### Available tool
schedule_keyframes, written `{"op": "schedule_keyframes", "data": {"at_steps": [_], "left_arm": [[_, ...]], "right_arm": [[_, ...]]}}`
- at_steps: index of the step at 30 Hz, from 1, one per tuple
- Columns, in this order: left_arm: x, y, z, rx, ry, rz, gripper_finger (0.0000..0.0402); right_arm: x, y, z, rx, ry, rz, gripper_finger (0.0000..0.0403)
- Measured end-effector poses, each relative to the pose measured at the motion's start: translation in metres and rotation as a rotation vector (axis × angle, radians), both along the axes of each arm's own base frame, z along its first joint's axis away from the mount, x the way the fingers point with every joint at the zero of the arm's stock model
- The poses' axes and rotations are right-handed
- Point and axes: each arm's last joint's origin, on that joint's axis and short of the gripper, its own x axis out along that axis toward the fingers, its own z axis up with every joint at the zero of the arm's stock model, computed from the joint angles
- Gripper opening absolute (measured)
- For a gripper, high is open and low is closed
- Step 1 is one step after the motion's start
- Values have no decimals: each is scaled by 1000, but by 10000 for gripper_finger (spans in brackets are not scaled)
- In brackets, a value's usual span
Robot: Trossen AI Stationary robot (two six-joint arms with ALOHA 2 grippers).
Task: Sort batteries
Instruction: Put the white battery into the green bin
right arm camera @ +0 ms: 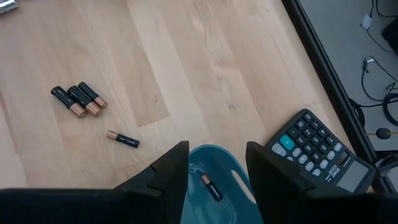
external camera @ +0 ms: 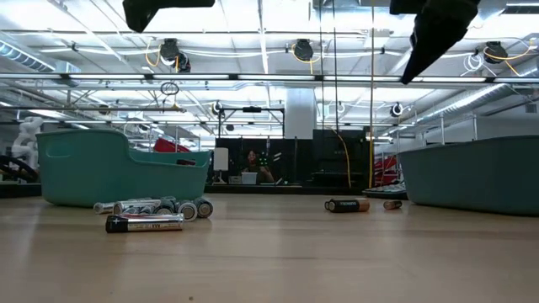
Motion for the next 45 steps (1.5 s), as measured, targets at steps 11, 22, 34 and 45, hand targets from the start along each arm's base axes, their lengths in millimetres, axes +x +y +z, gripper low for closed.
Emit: {"op": "schedule_keyframes", "data": {"at_steps": [11, 22, 34, 45], "left_arm": [[4, 4, 5, -21, -47, 1, 187], [33, 19, -11, -25, 106, -138, 173], [57, -43, -15, 109, 666, -369, 147], [79, -86, -80, -70, 885, -302, 147]], "right_arm": [[0, 7, 0, -4, 0, 45, 151], [17, 64, -7, 1, -37, 453, 151], [43, 88, -37, 23, 51, 409, 151], [67, 104, -32, -181, 103, 456, 151]]}}
